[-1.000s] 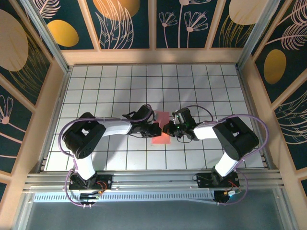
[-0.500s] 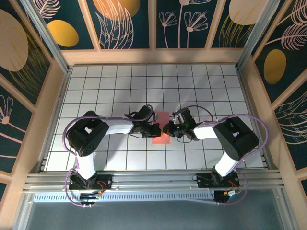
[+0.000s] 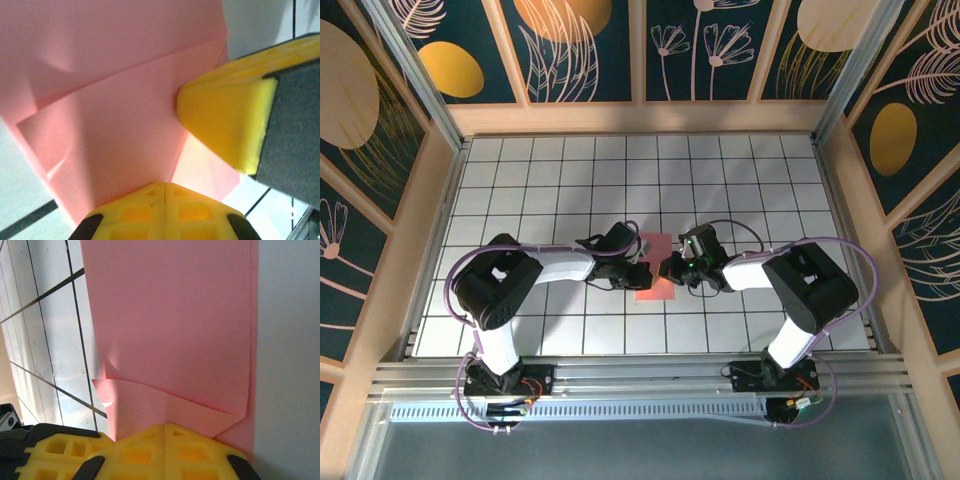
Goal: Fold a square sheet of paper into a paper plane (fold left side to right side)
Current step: Fold the triangle a second time at the center of the table.
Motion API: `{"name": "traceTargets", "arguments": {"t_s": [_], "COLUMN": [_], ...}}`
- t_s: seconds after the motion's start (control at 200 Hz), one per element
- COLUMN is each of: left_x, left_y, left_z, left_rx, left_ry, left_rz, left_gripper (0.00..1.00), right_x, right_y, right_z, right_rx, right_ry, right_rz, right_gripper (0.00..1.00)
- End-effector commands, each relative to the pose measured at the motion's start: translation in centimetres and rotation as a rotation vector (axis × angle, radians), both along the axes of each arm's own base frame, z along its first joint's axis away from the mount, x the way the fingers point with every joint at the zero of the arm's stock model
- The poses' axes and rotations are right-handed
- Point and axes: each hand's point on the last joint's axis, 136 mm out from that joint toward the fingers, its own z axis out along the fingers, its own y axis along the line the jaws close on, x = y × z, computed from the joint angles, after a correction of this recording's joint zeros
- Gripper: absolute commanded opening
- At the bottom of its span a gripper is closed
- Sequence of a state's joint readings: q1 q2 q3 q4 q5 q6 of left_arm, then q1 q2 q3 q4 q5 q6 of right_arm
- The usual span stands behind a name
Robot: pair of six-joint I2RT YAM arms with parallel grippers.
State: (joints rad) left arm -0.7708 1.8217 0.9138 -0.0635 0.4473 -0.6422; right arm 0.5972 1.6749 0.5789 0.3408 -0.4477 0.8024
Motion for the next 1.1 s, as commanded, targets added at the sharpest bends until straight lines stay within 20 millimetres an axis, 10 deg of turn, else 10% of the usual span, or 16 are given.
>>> {"name": "traceTargets", "arguments": {"t_s": [0.0,0.621,0.866,1.091], "left_x": [-3.1,-5.3,-2.7,1.6], "left_y": [1.9,4.8,4.8,6.5], "left_z": [-1.4,-0.7,3.0,7.0], "left_rx": [0.076,0.115,0.061,-0.014], "left_ry": [0.061,0.03,-0.091,-0.212], "left_rz": [-0.057,-0.016,0.082,0.249], "left_gripper": [0.0,0.0,0.0,0.17], "right_x": [-2.5,-2.2,0.1,2.4], "right_y": [-3.4,-3.0,-0.3,-0.2], "right_z": [-5.0,-4.2,1.0,6.2], "right_rx": [-0.181,-0.152,-0.021,0.026], "right_ry": [0.145,0.127,0.001,-0.155], "right_rz": [-0.041,-0.031,0.007,-0.004], "right_gripper": [0.0,0.0,0.0,0.27]}}
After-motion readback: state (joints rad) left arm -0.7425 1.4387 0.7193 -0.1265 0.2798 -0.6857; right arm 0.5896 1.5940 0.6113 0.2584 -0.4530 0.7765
